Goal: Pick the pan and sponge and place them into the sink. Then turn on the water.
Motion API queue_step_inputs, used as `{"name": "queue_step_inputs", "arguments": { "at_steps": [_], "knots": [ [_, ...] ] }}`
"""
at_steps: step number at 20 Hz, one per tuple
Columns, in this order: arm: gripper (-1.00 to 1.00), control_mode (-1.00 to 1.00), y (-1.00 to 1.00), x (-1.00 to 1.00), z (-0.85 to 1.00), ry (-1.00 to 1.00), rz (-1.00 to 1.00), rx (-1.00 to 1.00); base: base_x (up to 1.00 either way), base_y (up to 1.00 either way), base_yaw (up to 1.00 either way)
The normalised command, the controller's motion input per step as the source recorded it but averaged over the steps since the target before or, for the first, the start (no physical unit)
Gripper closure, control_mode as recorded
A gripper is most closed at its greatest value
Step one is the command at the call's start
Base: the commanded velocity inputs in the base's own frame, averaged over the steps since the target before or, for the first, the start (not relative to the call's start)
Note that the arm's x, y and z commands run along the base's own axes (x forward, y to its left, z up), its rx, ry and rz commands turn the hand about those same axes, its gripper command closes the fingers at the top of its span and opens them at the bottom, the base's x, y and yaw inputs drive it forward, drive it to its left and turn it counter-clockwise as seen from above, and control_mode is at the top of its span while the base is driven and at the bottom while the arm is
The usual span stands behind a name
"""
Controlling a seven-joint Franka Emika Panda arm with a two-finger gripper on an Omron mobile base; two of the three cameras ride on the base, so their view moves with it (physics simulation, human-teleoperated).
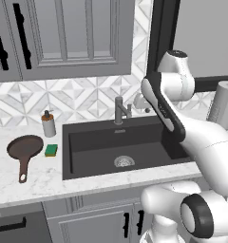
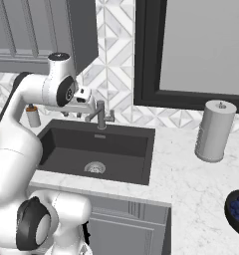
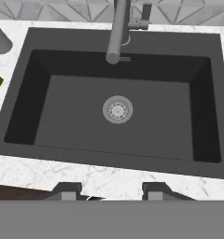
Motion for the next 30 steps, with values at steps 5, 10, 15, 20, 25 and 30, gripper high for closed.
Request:
{"name": "queue_step_inputs", "arguments": {
  "at_steps": [5,10,15,20,25,30],
  "knots": [
    [-1.00,-1.00,0.12,-0.19,-0.10,-0.06,0.07,0.00,0.00,0.00,0.00],
    [-1.00,-1.00,0.39,-0.24,-0.20,-0.05,0.21,0.05,0.00,0.00,0.00],
    [-1.00,-1.00,0.97,0.01,-0.11,0.02,0.00,0.02,0.00,0.00,0.00],
    [-1.00,-1.00,1.00,0.52,-0.21,0.24,-0.02,0.00,0.00,0.00,0.00],
    [-1.00,-1.00,1.00,0.76,-0.50,0.17,-0.06,0.00,0.00,0.00,0.00],
    [-1.00,-1.00,1.00,0.43,-0.56,0.00,-0.09,-0.03,0.00,0.00,0.00]
  ]
}}
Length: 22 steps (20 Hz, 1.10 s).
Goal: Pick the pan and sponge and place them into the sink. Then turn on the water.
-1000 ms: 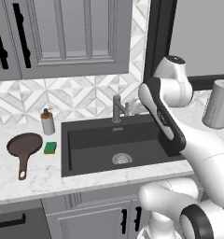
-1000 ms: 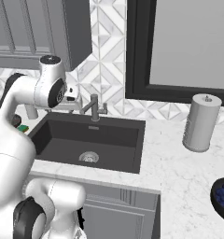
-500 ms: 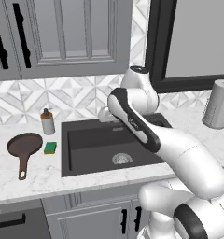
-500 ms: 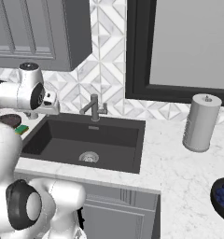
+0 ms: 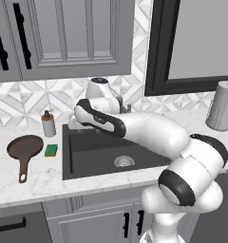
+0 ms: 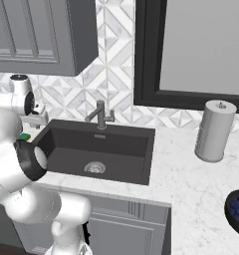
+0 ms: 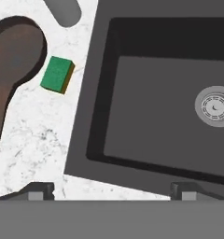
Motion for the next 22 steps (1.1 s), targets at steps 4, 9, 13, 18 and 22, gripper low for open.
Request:
{"name": "queue_step_inputs", "arguments": {
  "at_steps": [4,9,13,18,22],
  "knots": [
    [-1.00,-1.00,1.00,0.20,-0.50,0.02,-0.17,-0.21,0.00,0.00,0.00],
    [-1.00,-1.00,0.90,0.07,-0.36,0.10,-0.14,-0.15,0.00,0.00,0.00],
    [-1.00,-1.00,0.27,-0.02,-0.19,0.09,-0.01,-0.04,0.00,0.00,0.00],
    [-1.00,-1.00,0.34,0.03,-0.42,0.02,0.00,0.00,0.00,0.00,0.00],
    [-1.00,-1.00,0.40,0.04,-0.47,0.00,0.00,0.00,0.00,0.00,0.00]
  ]
}}
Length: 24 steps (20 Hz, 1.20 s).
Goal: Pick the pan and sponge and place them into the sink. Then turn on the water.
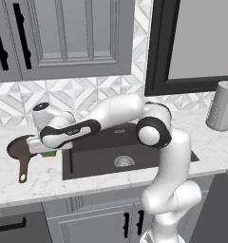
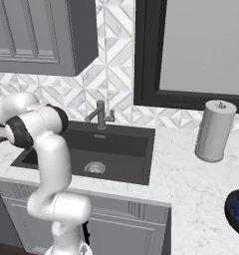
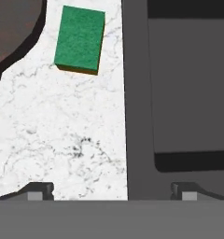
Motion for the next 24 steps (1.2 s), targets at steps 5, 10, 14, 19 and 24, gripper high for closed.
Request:
{"name": "queue_step_inputs", "arguments": {
  "at_steps": [5,10,14,19,24],
  "knots": [
    [-1.00,-1.00,0.33,0.05,-0.34,0.01,0.01,0.05,0.00,0.00,0.00],
    [-1.00,-1.00,0.37,0.08,0.00,0.09,0.06,0.02,0.00,0.00,0.00],
    [-1.00,-1.00,0.25,0.00,-0.09,-0.01,0.00,0.00,0.00,0.00,0.00],
    [-1.00,-1.00,0.26,0.00,-0.15,-0.03,0.00,0.00,0.00,0.00,0.00],
    [-1.00,-1.00,0.23,0.00,-0.14,-0.07,0.00,0.00,0.00,0.00,0.00]
  ]
}}
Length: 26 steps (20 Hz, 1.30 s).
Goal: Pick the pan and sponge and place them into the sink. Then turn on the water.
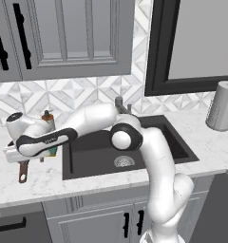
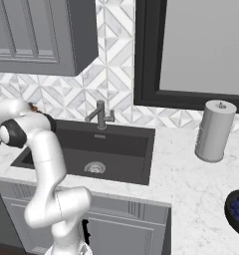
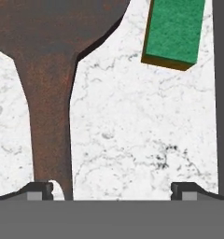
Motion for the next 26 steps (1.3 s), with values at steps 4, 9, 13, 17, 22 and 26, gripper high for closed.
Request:
{"name": "queue_step_inputs", "arguments": {
  "at_steps": [4,9,13,17,22,26],
  "knots": [
    [-1.00,-1.00,0.23,0.00,-0.19,-0.03,0.00,0.00,0.00,0.00,0.00],
    [-1.00,-1.00,0.22,0.00,-0.27,-0.01,0.00,0.00,0.00,0.00,0.00],
    [-1.00,-1.00,0.19,0.04,-0.15,0.00,0.00,0.00,0.00,0.00,0.00],
    [-1.00,-1.00,0.14,0.11,-0.18,0.00,0.00,0.00,0.00,0.00,0.00],
    [-1.00,-1.00,0.10,0.17,-0.26,0.00,0.00,0.00,0.00,0.00,0.00],
    [-1.00,-1.00,0.04,0.10,-0.27,0.00,0.00,0.00,0.00,0.00,0.00]
  ]
}}
